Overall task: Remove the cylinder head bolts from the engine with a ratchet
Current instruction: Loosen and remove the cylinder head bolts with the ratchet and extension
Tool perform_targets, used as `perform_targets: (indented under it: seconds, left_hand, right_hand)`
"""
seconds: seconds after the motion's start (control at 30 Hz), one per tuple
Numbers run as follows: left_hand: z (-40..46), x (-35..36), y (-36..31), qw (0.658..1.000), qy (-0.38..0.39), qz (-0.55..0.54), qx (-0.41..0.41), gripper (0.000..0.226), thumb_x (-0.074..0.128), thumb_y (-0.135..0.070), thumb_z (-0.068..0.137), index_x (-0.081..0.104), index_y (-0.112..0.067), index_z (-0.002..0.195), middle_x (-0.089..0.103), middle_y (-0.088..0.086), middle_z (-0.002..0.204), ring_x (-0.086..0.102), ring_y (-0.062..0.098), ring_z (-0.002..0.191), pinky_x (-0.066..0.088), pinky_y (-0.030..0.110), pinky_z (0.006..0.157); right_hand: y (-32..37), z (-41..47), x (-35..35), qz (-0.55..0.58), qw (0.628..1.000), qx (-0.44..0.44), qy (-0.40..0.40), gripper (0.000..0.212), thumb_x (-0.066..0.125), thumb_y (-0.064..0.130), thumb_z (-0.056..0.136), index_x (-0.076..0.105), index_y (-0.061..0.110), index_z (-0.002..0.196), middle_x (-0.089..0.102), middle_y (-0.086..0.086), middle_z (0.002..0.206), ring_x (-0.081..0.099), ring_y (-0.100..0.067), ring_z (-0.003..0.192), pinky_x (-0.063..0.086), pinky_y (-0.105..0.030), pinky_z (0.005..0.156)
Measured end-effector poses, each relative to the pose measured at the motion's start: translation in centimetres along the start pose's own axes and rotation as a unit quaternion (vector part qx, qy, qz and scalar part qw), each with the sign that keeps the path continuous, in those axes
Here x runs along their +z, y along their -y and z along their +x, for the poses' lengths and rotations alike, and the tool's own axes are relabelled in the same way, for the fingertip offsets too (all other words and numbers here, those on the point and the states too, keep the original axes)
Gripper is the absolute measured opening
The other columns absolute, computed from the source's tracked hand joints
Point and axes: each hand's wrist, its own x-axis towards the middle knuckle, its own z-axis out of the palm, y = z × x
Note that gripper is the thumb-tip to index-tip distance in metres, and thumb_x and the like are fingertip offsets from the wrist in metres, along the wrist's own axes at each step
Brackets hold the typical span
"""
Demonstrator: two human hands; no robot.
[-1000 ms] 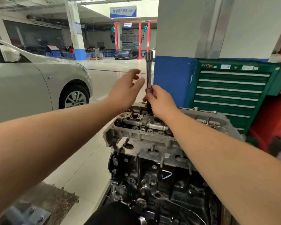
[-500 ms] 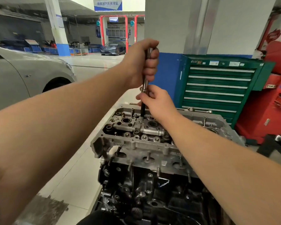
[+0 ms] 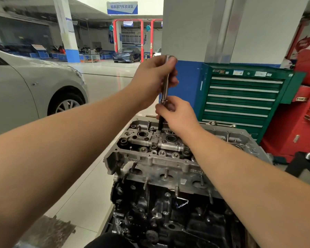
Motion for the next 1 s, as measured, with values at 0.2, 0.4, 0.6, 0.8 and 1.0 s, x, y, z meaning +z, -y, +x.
perform_targets:
  seconds: [0.2, 0.4, 0.6, 0.8, 1.0]
  left_hand:
    - [-0.2, -0.8, -0.1, 0.995, 0.03, -0.063, -0.068, 0.022, 0.055, -0.028, 0.109, 0.062, -0.013, 0.123, 0.062, 0.002, 0.085, 0.064, 0.021, 0.079, 0.055, 0.041, 0.087]
    - [-0.1, 3.3, -0.7, 0.988, -0.129, 0.021, -0.088, 0.042, 0.059, -0.055, 0.098, 0.048, -0.022, 0.074, 0.035, -0.004, 0.056, 0.029, 0.016, 0.049, 0.024, 0.029, 0.052]
    - [1.7, 0.8, -1.2, 0.979, 0.069, -0.064, -0.178, 0.046, 0.041, -0.041, 0.099, 0.035, -0.022, 0.058, 0.013, -0.005, 0.053, 0.008, 0.017, 0.048, 0.009, 0.032, 0.055]
    - [1.3, 1.3, -1.0, 0.992, -0.07, 0.021, -0.107, 0.041, 0.062, -0.048, 0.101, 0.055, -0.011, 0.086, 0.046, 0.007, 0.059, 0.042, 0.023, 0.053, 0.042, 0.032, 0.055]
    - [0.6, 3.9, 0.9, 0.957, -0.278, 0.082, 0.009, 0.04, 0.069, -0.036, 0.096, 0.041, -0.02, 0.072, 0.044, -0.006, 0.062, 0.04, 0.019, 0.058, 0.037, 0.032, 0.061]
  right_hand:
    - [-0.1, 0.0, 0.3, -0.032, 0.999, -0.017, 0.03, 0.019, 0.067, 0.012, 0.092, 0.059, 0.029, 0.092, 0.078, 0.001, 0.09, 0.076, -0.018, 0.085, 0.056, -0.052, 0.092]
    - [0.3, -0.2, 0.0, -0.112, 0.993, -0.038, -0.001, 0.014, 0.076, 0.031, 0.085, 0.066, 0.026, 0.092, 0.074, 0.018, 0.072, 0.072, -0.006, 0.082, 0.058, -0.037, 0.083]
    - [0.4, -0.4, 0.0, -0.026, 0.999, -0.017, 0.011, 0.009, 0.07, 0.026, 0.092, 0.067, 0.018, 0.096, 0.078, 0.005, 0.087, 0.075, -0.01, 0.083, 0.057, -0.042, 0.087]
    - [-0.1, 0.0, -0.1, -0.013, 1.0, -0.004, 0.024, 0.009, 0.064, 0.008, 0.095, 0.067, 0.017, 0.096, 0.078, -0.002, 0.091, 0.077, -0.014, 0.08, 0.061, -0.044, 0.083]
    - [0.1, -0.2, -0.4, -0.08, 0.996, -0.048, 0.007, 0.029, 0.069, 0.016, 0.092, 0.06, 0.033, 0.07, 0.064, 0.028, 0.058, 0.062, 0.01, 0.055, 0.042, -0.006, 0.056]
